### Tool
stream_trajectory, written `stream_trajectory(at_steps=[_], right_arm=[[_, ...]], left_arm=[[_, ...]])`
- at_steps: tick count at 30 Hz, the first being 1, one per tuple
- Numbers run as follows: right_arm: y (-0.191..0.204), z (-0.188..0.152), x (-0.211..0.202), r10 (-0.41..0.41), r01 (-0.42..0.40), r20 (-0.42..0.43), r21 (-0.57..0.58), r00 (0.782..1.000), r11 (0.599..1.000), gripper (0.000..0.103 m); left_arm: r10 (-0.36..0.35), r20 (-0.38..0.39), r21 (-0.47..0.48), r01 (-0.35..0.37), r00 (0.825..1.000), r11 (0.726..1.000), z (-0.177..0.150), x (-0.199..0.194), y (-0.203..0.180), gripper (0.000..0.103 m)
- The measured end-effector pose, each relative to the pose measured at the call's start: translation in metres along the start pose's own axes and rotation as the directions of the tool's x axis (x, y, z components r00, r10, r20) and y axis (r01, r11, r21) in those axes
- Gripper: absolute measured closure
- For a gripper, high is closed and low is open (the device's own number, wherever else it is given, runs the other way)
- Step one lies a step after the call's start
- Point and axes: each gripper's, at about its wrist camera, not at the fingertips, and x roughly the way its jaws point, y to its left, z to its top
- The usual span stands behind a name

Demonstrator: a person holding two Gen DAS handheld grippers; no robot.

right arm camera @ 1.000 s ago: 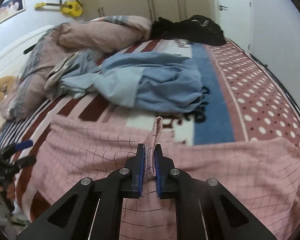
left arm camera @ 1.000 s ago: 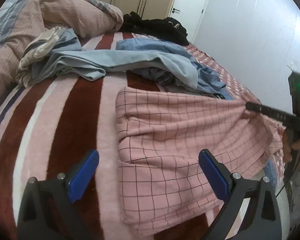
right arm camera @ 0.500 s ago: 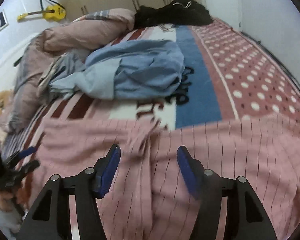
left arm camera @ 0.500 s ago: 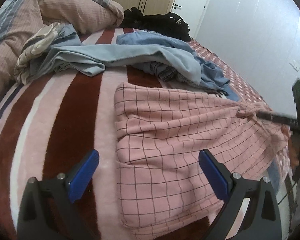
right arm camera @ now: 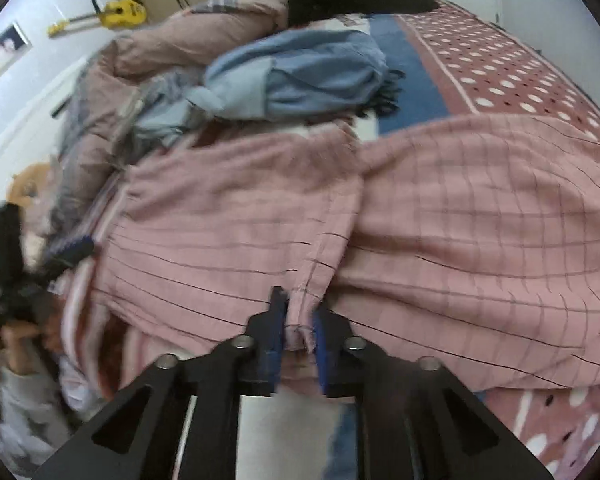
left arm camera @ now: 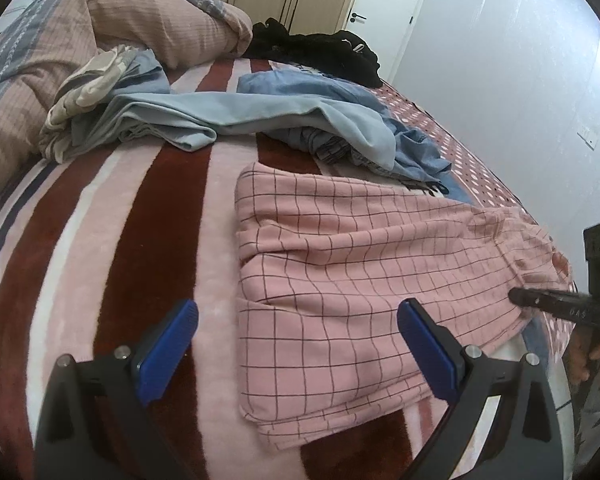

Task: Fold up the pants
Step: 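Pinch the pants crotch seam with the right tool and lift it, then fold the pinched pants over onto themselves with the right tool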

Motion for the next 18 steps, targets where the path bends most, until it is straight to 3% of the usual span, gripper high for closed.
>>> stream_trajectory(at_steps=[1, 3, 5, 10, 15, 18], right_arm=[[-0.006, -0.003, -0.002, 0.006, -0.006, 0.002, 0.029, 1.0, 1.0, 0.083], [-0.015, -0.006, -0.013, 0.037, -0.039, 0.02, 0.073, 0.999, 0.997, 0.067], [-0.028, -0.015, -0.039, 0.026, -0.038, 0.094, 0.119, 0.995, 0.992, 0.041], [-0.083, -0.049, -0.085, -0.067, 0.015, 0.173, 0.287, 0.983, 0.958, 0.027], [-0.152, -0.074, -0.088, -0.078, -0.056, 0.239, 0.509, 0.968, 0.859, 0.025], [-0.171, -0.065, -0.078, -0.066, -0.107, 0.296, 0.532, 0.953, 0.84, 0.025]], left_arm=[[0.001, -0.001, 0.0, -0.001, 1.0, 1.0, 0.0, -0.001, -0.001, 0.004], [0.002, 0.004, 0.007, -0.002, 1.0, 1.0, -0.001, -0.002, -0.004, 0.004], [0.002, 0.004, 0.01, -0.002, 1.0, 1.0, -0.001, -0.002, -0.007, 0.004], [-0.006, 0.004, -0.001, 0.006, 1.0, 1.0, 0.002, 0.0, -0.012, 0.004], [-0.001, 0.018, 0.007, 0.001, 1.0, 1.0, 0.006, -0.002, -0.019, 0.004], [0.007, 0.027, -0.003, -0.006, 1.0, 1.0, 0.009, -0.005, -0.018, 0.004]])
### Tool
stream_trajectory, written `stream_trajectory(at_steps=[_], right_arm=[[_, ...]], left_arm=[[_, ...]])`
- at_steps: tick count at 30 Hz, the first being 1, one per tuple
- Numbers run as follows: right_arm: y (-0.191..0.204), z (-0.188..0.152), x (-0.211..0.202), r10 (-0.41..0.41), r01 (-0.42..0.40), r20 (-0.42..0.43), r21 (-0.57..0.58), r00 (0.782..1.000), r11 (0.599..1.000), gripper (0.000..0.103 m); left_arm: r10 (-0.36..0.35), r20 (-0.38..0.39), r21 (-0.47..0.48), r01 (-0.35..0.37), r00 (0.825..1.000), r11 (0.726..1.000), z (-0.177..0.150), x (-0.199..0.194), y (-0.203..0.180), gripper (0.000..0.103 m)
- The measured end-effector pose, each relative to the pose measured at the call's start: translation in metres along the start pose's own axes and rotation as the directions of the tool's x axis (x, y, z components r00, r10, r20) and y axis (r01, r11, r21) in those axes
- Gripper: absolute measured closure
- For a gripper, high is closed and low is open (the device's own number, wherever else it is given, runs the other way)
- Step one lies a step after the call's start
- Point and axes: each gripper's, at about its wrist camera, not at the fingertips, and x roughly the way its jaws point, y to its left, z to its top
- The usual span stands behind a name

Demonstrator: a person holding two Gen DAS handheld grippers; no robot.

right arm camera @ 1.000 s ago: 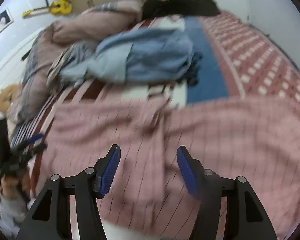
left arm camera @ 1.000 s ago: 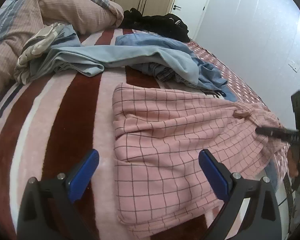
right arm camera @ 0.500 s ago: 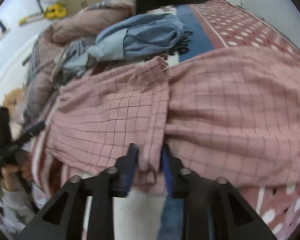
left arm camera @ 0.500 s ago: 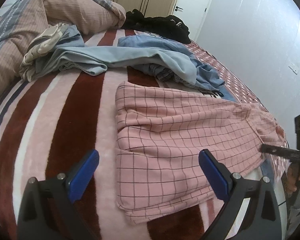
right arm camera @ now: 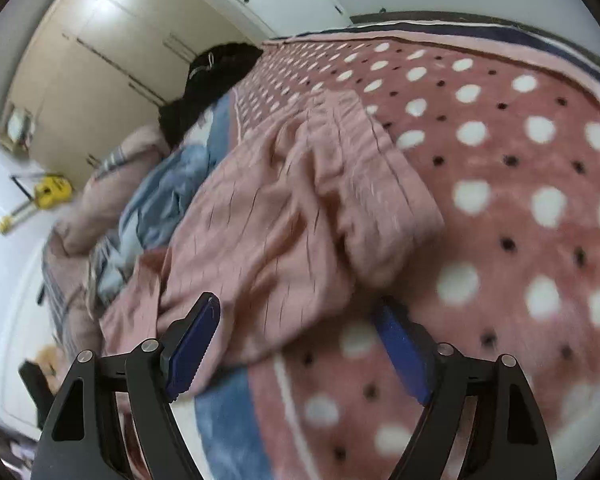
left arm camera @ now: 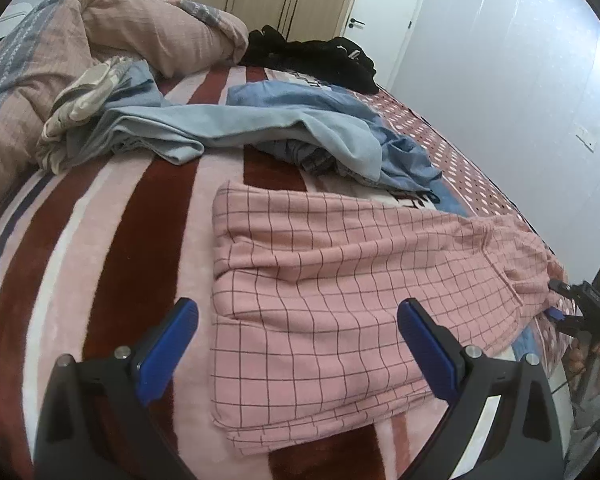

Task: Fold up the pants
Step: 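Fold the pinched pants over onto themselves with the right tool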

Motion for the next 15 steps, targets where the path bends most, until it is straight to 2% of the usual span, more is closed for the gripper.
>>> stream_trajectory(at_steps=[3, 4, 5, 6, 7, 9, 13, 15], right_arm=[[-0.007, 0.014, 0.01, 0.037, -0.042, 0.075, 0.074, 0.996, 0.996, 0.026], [-0.008, 0.021, 0.014, 0.034, -0.045, 0.104, 0.106, 0.994, 0.993, 0.034], [-0.007, 0.026, 0.016, 0.019, -0.032, 0.115, 0.111, 0.993, 0.993, 0.054], [-0.003, 0.032, 0.019, -0.013, 0.0, 0.118, 0.108, 0.993, 0.994, 0.068], [0.0, 0.035, 0.022, -0.024, 0.012, 0.113, 0.101, 0.993, 0.995, 0.094], [0.011, 0.043, 0.02, -0.017, 0.008, 0.115, 0.072, 0.993, 0.997, 0.095], [0.088, 0.05, -0.003, -0.033, 0.066, 0.233, -0.135, 0.972, 0.989, 0.096], [0.137, 0.043, -0.01, 0.035, 0.032, 0.253, -0.255, 0.967, 0.966, 0.096]], left_arm=[[0.009, 0.009, -0.013, -0.009, 1.0, 1.0, 0.002, -0.003, 0.005, 0.004], [0.014, 0.011, -0.015, -0.013, 1.0, 1.0, 0.003, -0.004, 0.007, 0.004], [0.019, 0.014, -0.017, -0.018, 1.0, 1.0, 0.004, -0.006, 0.009, 0.004], [0.023, 0.018, -0.021, -0.022, 1.0, 1.0, 0.004, -0.007, 0.011, 0.004], [0.025, 0.022, -0.026, -0.025, 0.999, 0.999, 0.004, -0.01, 0.014, 0.004], [0.028, 0.032, -0.036, -0.027, 0.999, 0.999, 0.006, -0.015, 0.019, 0.004], [0.033, 0.062, -0.049, -0.03, 0.998, 0.998, 0.009, -0.027, 0.027, 0.004], [0.037, 0.08, -0.052, -0.033, 0.996, 0.998, 0.011, -0.034, 0.03, 0.004]])
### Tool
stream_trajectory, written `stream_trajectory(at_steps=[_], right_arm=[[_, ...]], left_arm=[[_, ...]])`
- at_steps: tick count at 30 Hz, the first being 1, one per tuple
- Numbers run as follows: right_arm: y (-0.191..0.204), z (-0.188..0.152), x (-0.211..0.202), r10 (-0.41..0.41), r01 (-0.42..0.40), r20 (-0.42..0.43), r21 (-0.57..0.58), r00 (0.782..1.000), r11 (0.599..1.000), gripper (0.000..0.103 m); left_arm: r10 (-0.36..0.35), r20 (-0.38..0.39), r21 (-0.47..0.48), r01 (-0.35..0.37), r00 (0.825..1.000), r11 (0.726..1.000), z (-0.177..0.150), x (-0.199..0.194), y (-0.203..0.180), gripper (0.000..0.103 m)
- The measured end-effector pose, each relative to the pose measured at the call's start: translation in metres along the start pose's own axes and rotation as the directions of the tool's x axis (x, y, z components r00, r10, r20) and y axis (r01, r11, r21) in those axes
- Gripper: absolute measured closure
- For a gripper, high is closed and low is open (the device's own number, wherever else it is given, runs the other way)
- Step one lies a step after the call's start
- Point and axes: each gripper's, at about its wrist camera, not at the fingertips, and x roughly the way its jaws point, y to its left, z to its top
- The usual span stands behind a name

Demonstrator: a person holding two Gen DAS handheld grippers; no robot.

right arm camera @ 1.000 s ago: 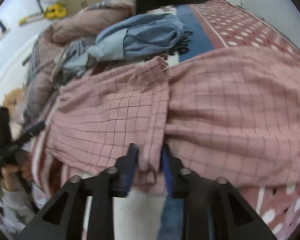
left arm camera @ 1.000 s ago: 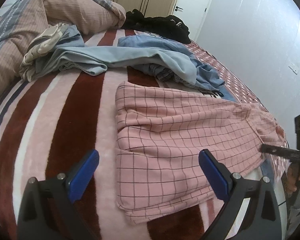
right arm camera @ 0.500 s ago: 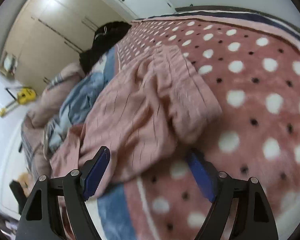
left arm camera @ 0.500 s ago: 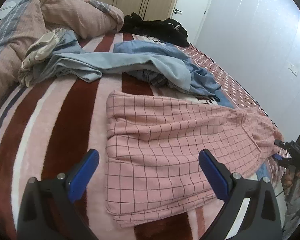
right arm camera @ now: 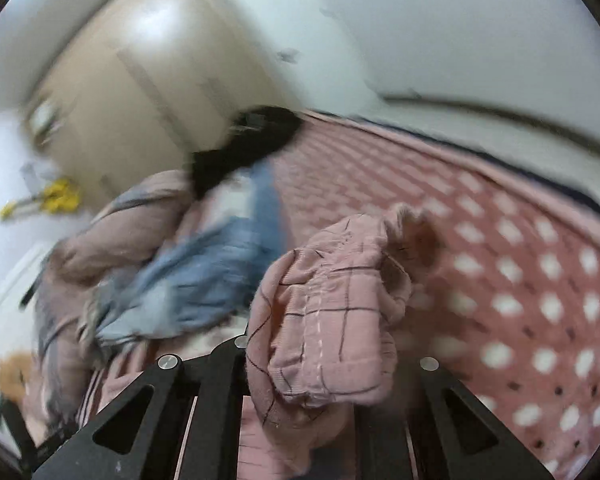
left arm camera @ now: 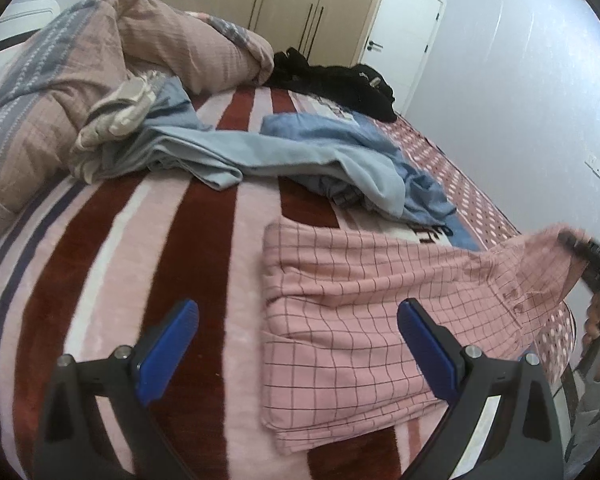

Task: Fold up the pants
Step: 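Fold the pinched pants over onto themselves with the right tool, then grasp the elastic waistband cuff with the left tool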

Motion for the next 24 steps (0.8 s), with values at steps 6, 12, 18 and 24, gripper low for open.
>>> stream_trajectory(at_steps=[6, 12, 18, 24], right_arm=[[0.162, -0.039, 0.012, 0.228, -0.263, -0.138, -0.362, 0.964, 0.894, 0.096], [0.25, -0.161, 0.075, 0.15, -0.423, -0.464, -0.567, 0.873, 0.707, 0.095], [0.247, -0.209, 0.103, 0.055, -0.381, -0.5, -0.578, 0.864, 0.721, 0.085], [0.233, -0.19, 0.064, 0.138, -0.468, -0.56, -0.502, 0.817, 0.727, 0.04]], left_arm=[[0.032, 0.043, -0.012, -0.031, 0.999, 0.999, 0.001, -0.021, 0.022, 0.004], [0.083, 0.047, -0.045, -0.081, 0.995, 0.996, -0.006, -0.033, 0.053, 0.004], [0.098, 0.025, -0.075, -0.096, 0.995, 0.993, -0.013, -0.034, 0.073, 0.004], [0.045, 0.009, -0.066, -0.044, 0.999, 0.997, -0.011, -0.023, 0.057, 0.004]])
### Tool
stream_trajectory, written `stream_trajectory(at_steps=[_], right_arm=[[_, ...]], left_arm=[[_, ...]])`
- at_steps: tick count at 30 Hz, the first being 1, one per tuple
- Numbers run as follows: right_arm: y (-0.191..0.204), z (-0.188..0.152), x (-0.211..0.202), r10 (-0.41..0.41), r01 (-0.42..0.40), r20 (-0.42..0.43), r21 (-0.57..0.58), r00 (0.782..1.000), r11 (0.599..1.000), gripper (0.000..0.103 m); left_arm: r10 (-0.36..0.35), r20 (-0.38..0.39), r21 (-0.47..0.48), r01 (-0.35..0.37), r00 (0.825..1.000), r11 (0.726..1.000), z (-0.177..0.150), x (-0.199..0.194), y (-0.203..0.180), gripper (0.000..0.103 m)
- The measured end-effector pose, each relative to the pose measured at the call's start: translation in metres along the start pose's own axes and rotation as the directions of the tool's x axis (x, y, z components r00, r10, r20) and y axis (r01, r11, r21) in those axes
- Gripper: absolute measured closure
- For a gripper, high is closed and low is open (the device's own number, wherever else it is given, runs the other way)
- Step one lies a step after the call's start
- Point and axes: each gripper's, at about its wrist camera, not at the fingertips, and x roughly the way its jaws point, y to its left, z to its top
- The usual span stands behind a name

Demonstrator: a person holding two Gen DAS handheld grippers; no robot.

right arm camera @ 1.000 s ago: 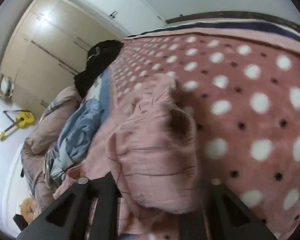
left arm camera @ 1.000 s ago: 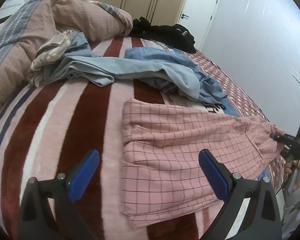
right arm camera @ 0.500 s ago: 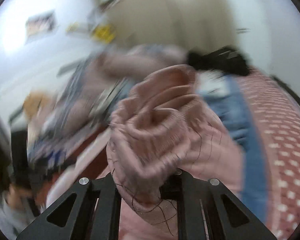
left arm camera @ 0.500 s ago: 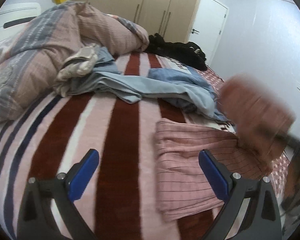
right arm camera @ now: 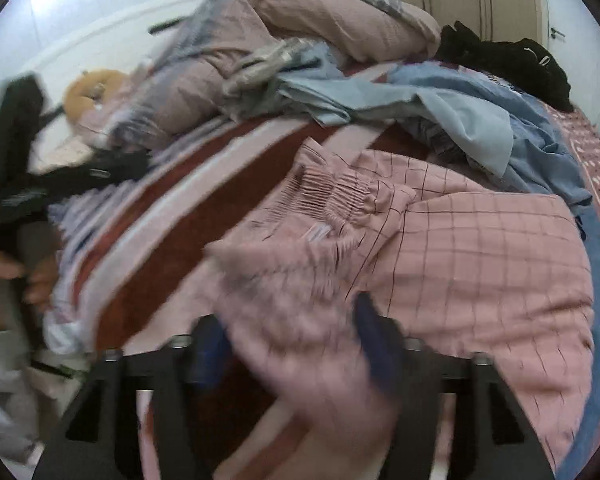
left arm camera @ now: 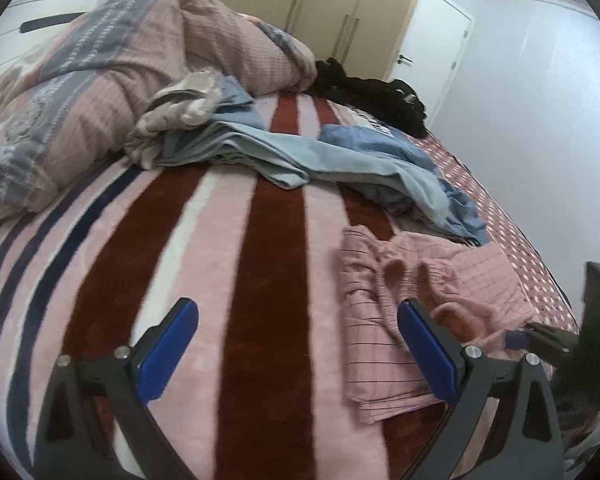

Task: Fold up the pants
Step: 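Grasp the elastic waistband cuff with the left tool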

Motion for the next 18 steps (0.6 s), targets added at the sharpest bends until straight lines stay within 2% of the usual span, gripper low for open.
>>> stream_trajectory(at_steps=[3, 5, 7, 10, 11, 13, 15, 18], right_arm=[[-0.005, -0.008, -0.037, 0.056, -0.057, 0.052, 0.018, 0.997, 0.998, 0.036], [-0.015, -0.012, -0.06, 0.028, -0.031, 0.086, 0.032, 0.996, 0.999, 0.033], [-0.03, -0.016, -0.078, -0.035, 0.03, 0.117, 0.047, 0.993, 0.998, 0.032], [-0.06, -0.021, -0.093, -0.199, 0.191, 0.131, 0.075, 0.971, 0.979, 0.031], [-0.069, -0.023, -0.093, -0.239, 0.23, 0.12, 0.084, 0.964, 0.97, 0.031], [-0.087, -0.029, -0.091, -0.275, 0.264, 0.101, 0.112, 0.956, 0.958, 0.031], [-0.101, -0.036, -0.088, -0.267, 0.253, 0.084, 0.144, 0.96, 0.957, 0.031], [-0.114, -0.045, -0.082, -0.251, 0.236, 0.069, 0.174, 0.965, 0.956, 0.031]], left_arm=[[-0.044, -0.019, 0.019, 0.044, 0.999, 0.999, 0.0, 0.009, -0.018, 0.004], [-0.084, -0.039, 0.024, 0.085, 0.996, 0.996, 0.001, 0.017, -0.031, 0.004], [-0.126, -0.06, 0.026, 0.128, 0.99, 0.991, 0.0, 0.028, -0.044, 0.004], [-0.149, -0.095, 0.025, 0.152, 0.984, 0.988, 0.001, 0.048, -0.062, 0.007], [-0.17, -0.117, 0.018, 0.173, 0.978, 0.985, 0.001, 0.057, -0.068, 0.01], [-0.228, -0.153, 0.002, 0.231, 0.961, 0.973, 0.001, 0.069, -0.078, 0.03], [-0.258, -0.184, -0.014, 0.26, 0.948, 0.966, 0.001, 0.081, -0.086, 0.039], [-0.217, -0.202, 0.007, 0.223, 0.955, 0.975, 0.003, 0.094, -0.097, 0.042]])
